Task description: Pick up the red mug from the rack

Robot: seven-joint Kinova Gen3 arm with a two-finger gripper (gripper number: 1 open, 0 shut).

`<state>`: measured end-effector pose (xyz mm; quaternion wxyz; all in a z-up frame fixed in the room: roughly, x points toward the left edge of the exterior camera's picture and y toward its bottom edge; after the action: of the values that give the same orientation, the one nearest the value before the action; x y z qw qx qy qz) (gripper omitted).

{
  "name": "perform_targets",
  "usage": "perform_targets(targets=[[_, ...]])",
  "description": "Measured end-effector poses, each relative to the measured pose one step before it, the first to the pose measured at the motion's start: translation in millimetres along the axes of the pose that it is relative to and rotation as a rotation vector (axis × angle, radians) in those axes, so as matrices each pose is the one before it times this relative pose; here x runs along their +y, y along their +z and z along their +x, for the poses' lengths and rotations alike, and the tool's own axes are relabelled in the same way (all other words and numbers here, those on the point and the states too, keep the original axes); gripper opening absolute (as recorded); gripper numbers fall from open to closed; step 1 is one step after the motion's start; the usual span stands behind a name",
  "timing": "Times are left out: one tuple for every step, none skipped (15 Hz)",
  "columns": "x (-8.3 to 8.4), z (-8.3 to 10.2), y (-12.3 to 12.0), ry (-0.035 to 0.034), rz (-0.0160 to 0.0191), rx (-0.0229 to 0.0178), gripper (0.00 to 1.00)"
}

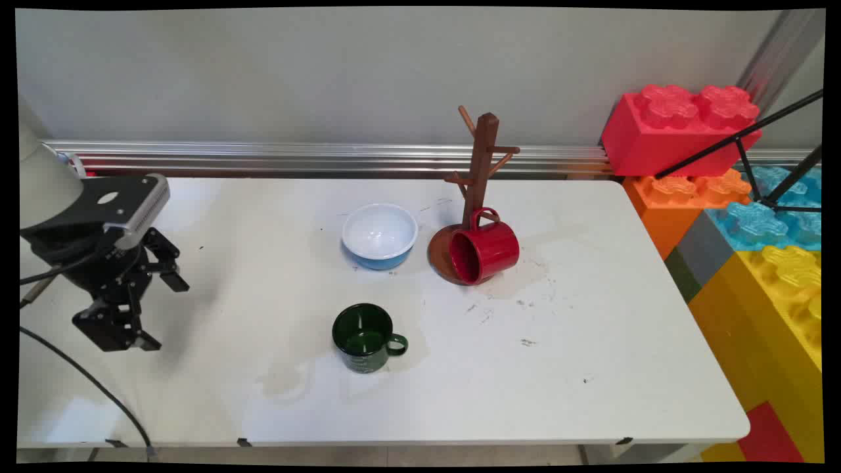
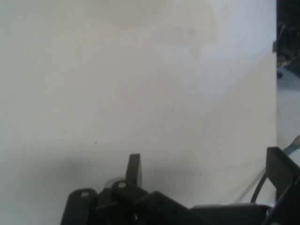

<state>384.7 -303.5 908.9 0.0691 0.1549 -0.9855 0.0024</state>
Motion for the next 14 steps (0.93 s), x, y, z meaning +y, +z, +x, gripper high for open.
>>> perform_targets(targets=[[0.18, -0.13, 0.34, -0.00011, -0.00262, 0.01848, 1.0], [-0.26, 0.86, -0.07, -0.00459, 0.00066, 0.02072, 1.0], [-0.46, 1.37, -0.25, -0.0065, 0.00166, 0.01924, 1.0], [-0.51, 1.67, -0.24, -0.00566, 0.00142, 0.0156, 1.0], [-0.76, 3.23, -0.32, -0.00841, 0.00253, 0.02328, 1.0], [-0.52, 3.26, -0.18, -0.00686, 0.00202, 0.01951, 1.0], [-0.4, 5.3, -0.04, -0.00937, 0.002, 0.02885, 1.0], [-0.15, 8.02, 0.35, -0.00944, -0.00044, 0.03925, 1.0], [0.29, 7.68, 0.78, -0.00631, -0.00265, 0.03539, 1.0], [0.29, 5.29, 0.81, -0.00293, -0.00231, 0.02296, 1.0], [0.31, 9.68, 1.88, -0.0045, -0.00133, 0.04122, 1.0], [0.29, 8.13, 2.03, -0.00276, 0.00075, 0.03294, 1.0], [-0.13, 9.26, 3.14, -0.00087, 0.00419, 0.03476, 1.0], [0.06, 8.2, 3.43, -0.00193, 0.00788, 0.02991, 1.0]])
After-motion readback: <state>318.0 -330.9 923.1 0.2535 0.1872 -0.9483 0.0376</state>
